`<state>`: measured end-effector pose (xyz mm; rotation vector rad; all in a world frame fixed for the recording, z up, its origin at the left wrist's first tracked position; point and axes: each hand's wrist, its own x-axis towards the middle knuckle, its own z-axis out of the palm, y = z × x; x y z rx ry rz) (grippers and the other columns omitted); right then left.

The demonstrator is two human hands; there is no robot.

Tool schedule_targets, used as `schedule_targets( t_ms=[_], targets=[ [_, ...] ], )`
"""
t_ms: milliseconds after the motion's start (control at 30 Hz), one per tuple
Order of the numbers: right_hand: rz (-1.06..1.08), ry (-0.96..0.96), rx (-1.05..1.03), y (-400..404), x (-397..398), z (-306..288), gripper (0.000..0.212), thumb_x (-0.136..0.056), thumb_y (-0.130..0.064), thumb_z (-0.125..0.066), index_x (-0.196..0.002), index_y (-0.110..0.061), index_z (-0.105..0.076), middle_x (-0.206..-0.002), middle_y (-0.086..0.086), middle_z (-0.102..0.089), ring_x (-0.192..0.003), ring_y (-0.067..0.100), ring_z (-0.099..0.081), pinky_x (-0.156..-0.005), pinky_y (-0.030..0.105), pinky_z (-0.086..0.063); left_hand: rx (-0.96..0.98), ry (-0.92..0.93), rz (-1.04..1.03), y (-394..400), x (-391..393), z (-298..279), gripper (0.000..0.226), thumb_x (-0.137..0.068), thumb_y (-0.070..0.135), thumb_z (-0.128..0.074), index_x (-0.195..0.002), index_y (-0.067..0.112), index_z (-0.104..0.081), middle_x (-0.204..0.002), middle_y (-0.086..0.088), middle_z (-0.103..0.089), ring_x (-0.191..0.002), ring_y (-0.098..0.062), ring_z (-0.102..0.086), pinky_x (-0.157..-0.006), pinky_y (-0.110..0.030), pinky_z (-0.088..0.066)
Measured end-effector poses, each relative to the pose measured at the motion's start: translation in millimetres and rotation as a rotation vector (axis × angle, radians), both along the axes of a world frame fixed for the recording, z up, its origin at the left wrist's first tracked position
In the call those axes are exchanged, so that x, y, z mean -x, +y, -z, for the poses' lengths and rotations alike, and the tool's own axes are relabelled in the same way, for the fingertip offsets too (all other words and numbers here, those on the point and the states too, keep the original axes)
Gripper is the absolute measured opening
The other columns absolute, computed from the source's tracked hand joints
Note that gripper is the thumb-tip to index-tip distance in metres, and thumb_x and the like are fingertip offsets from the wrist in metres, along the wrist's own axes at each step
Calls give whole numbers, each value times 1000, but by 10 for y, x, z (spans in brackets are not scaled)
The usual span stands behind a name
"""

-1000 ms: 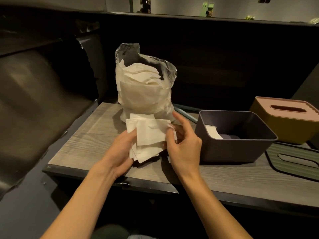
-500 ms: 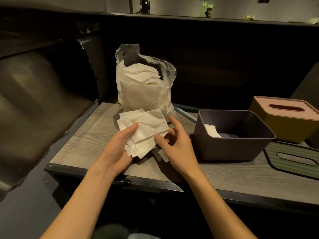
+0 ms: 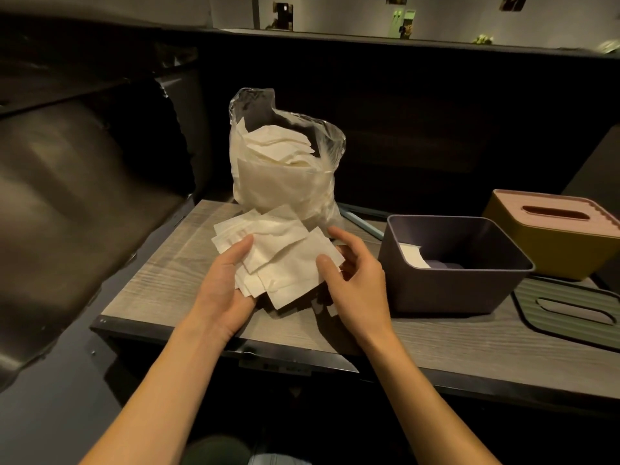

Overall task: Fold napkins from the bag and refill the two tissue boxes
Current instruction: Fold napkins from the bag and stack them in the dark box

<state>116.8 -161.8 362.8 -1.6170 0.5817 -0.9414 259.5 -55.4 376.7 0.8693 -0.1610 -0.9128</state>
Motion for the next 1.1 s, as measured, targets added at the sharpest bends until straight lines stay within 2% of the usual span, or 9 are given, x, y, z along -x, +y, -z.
schedule_targets(
  t_ms=[100, 200, 367, 567, 633, 767, 867, 933, 1100],
  targets=[
    [-198, -164, 36, 19, 51, -10, 39, -90, -6, -66, -128, -17, -65, -113, -2, -71, -100, 16, -69, -80, 31, -57, -6, -16, -51, 18, -23, 39, 34, -105, 21, -52, -136, 10, -61, -125, -14, -73, -113, -28, -72, -90, -44, -61],
    [-380, -242, -77, 9, 74, -47, 39, -87, -5, -68, -126, -12, -66, -111, 7, -71, -88, 25, -63, -73, 34, -53, -96, -170, -1, 14, 37, 68, 34, -105, 22, -54, -136, 10, -61, -126, -17, -72, -115, -34, -70, -86, -45, -60],
    [8, -155, -212, 0, -34, -62, 27, -94, -5, -73, -115, -21, -69, -99, -1, -75, -70, 17, -70, -59, 27, -56, -124, -329, 62, -5, 133, 47, 34, -94, 11, -63, -127, 14, -67, -120, -11, -75, -112, -27, -72, -95, -46, -56],
    [155, -20, -132, 1, -92, -35, 21, -93, -11, -73, -107, -26, -68, -85, -4, -74, -67, 19, -72, -55, 24, -57, -85, -231, 147, 7, 138, -10, 44, -104, 44, -48, -134, 15, -64, -128, -13, -72, -120, -30, -68, -107, -52, -49],
    [158, -32, -140, 10, -100, -46, 20, -93, -10, -72, -108, -24, -68, -88, -6, -74, -70, 17, -75, -58, 27, -60, -71, -263, 188, 6, 139, -9, 46, -101, 40, -55, -137, 12, -60, -129, -14, -71, -121, -31, -68, -103, -51, -54],
    [174, 7, -111, -16, -93, -16, 21, -94, -17, -72, -112, -27, -67, -95, -12, -74, -87, 11, -75, -78, 38, -65, -77, -335, 111, 0, 132, 71, 43, -93, 5, -67, -135, 9, -60, -123, -15, -73, -116, -33, -70, -94, -46, -60],
    [121, 174, -67, -38, -81, 21, 46, -96, -43, -69, -139, -31, -58, -118, -16, -68, -110, -1, -63, -97, 28, -55, -66, -319, 86, 0, 128, 83, 45, -93, 5, -67, -137, 11, -59, -123, -15, -73, -114, -33, -71, -94, -50, -59],
    [52, 248, -49, -34, -82, 33, 60, -95, -54, -66, -149, -33, -49, -131, -12, -66, -120, 2, -60, -102, 30, -51, -65, -326, 75, 0, 131, 75, 45, -93, 8, -69, -137, 13, -60, -123, -14, -74, -113, -32, -72, -90, -48, -62],
    [-61, -104, -261, -18, -40, -41, 56, -95, -13, -74, -145, -25, -51, -127, -2, -71, -112, 9, -71, -95, 31, -59, -58, -344, 85, 4, 133, 71, 46, -93, 10, -69, -138, 11, -59, -125, -17, -72, -115, -34, -70, -93, -50, -60]
  ],
)
